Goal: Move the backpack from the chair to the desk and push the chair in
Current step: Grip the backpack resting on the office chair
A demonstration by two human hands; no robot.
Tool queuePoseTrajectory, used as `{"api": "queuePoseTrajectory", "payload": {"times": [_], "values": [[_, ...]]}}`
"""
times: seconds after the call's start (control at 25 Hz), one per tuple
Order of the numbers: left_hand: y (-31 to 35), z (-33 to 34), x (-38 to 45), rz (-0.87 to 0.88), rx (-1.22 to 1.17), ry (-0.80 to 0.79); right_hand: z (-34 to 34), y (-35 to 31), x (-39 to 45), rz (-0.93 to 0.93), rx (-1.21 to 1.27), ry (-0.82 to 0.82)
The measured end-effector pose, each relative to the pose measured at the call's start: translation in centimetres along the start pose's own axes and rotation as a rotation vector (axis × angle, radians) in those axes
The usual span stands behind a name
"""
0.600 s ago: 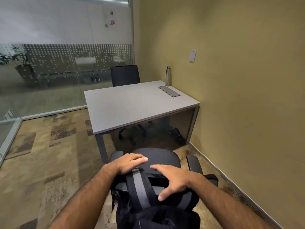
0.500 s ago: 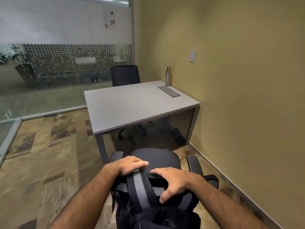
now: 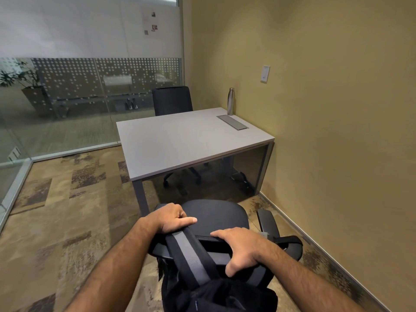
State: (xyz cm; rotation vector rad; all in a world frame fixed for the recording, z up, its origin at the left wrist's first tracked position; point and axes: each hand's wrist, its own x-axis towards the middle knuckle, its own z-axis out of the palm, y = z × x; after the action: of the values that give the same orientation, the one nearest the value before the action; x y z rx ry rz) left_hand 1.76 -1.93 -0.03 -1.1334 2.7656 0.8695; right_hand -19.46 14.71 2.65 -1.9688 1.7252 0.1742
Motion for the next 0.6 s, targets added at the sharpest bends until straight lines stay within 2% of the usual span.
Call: {"api": "queuePoseTrajectory", "payload": {"times": [0.16,0.6], "values": [[-0.4,-1.0,-1.7,0.088,0.045,0.088,0.0,-0.1,0.0,0.011,0.016,0.007],[0.1,-1.7,-6.1,0.121,0.323,0.277,0.1,-0.4,-0.4,0.014,0.032,0.041]]}}
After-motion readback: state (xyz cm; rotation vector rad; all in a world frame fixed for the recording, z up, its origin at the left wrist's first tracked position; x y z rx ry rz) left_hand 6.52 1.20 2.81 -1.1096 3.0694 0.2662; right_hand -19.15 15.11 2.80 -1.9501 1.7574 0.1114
